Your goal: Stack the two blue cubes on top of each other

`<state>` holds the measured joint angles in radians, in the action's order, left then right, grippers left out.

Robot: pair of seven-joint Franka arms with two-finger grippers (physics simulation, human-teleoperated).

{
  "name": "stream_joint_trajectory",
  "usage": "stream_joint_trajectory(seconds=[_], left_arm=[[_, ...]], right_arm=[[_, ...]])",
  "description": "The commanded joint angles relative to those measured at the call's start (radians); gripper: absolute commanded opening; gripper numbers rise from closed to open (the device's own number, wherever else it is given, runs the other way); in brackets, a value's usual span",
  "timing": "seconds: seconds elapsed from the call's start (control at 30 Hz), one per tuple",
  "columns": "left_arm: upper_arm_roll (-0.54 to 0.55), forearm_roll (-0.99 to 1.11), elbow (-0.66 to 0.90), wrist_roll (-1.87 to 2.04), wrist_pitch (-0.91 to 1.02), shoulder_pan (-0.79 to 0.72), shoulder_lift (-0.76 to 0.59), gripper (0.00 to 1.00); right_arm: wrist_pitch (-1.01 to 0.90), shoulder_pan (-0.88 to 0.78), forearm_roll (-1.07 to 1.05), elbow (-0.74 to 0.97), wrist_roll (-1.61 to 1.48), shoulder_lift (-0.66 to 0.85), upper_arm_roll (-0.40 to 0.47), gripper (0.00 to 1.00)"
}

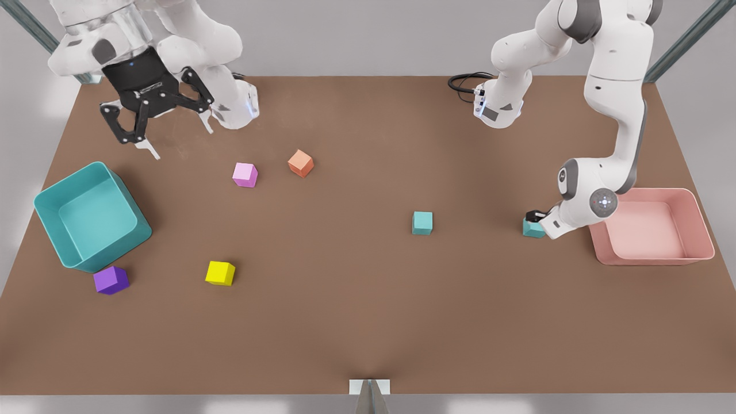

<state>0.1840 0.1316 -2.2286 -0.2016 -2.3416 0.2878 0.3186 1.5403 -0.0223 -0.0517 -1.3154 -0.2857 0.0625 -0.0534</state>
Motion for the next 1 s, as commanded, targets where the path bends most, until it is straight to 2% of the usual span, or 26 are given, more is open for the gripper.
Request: stream_joint_trajectory(seconds=[0.0, 0.03, 0.07, 0.1, 0.2, 0.37, 0.4, 0.43, 0.5, 0.57, 0.63, 0.7, 0.73, 0.8, 0.97], left_arm=[[0.000, 0.002, -0.016, -0.012, -0.081, 0.001, 0.007, 1.00], [0.000, 0.000, -0.028, -0.010, -0.101, 0.001, 0.010, 1.00], [0.000, 0.002, -0.026, -0.010, -0.104, 0.002, 0.017, 1.00], [-0.001, 0.002, -0.026, -0.012, -0.130, 0.010, 0.033, 1.00], [-0.001, 0.000, -0.028, -0.012, -0.160, 0.017, 0.063, 1.00], [-0.001, 0.000, -0.026, -0.002, -0.173, 0.027, 0.096, 0.99], [0.000, 0.002, -0.023, -0.002, -0.171, 0.025, 0.094, 0.79], [-0.001, 0.002, -0.022, -0.002, -0.163, 0.025, 0.086, 0.67], [0.000, 0.002, -0.020, -0.004, -0.156, 0.021, 0.070, 0.62], [0.002, 0.002, -0.013, 0.031, -0.061, 0.002, 0.002, 0.62], [0.103, 0.002, 0.003, 0.177, 0.057, 0.001, -0.073, 0.62], [0.302, 0.002, 0.003, 0.459, 0.142, 0.001, -0.127, 0.62], [0.439, 0.002, 0.001, 0.662, 0.160, 0.001, -0.128, 0.62], [0.589, 0.002, 0.001, 0.881, 0.162, -0.013, -0.118, 0.62], [0.586, 0.003, 0.138, 1.038, 0.160, -0.145, -0.012, 0.62]], right_arm=[[-0.058, 0.051, 0.036, -0.596, 0.165, 0.281, -0.028, 1.00], [0.401, 0.077, 0.036, -0.944, 0.171, 0.255, -0.042, 1.00], [0.725, 0.119, 0.038, -1.048, 0.175, 0.068, -0.040, 1.00], [0.882, 0.145, 0.038, -1.048, 0.169, -0.087, -0.040, 1.00], [0.874, 0.196, 0.039, -1.038, 0.126, -0.099, -0.040, 1.00], [0.848, 0.191, 0.039, -1.027, 0.140, -0.089, -0.042, 1.00], [0.848, 0.191, 0.038, -1.027, 0.140, -0.089, -0.042, 1.00], [0.848, 0.189, 0.039, -1.027, 0.138, -0.089, -0.042, 1.00], [0.848, 0.185, 0.038, -1.018, 0.142, -0.099, -0.042, 1.00], [0.842, 0.182, 0.038, -1.013, 0.142, -0.101, -0.046, 1.00], [0.828, 0.182, 0.038, -1.006, 0.142, -0.102, -0.046, 1.00], [0.801, 0.188, 0.038, -0.996, 0.135, -0.098, -0.046, 1.00], [0.797, 0.185, 0.039, -0.993, 0.142, -0.098, -0.046, 1.00], [0.799, 0.191, 0.038, -0.993, 0.140, -0.102, -0.046, 1.00], [0.796, 0.191, 0.038, -0.993, 0.137, -0.102, -0.046, 1.00]])
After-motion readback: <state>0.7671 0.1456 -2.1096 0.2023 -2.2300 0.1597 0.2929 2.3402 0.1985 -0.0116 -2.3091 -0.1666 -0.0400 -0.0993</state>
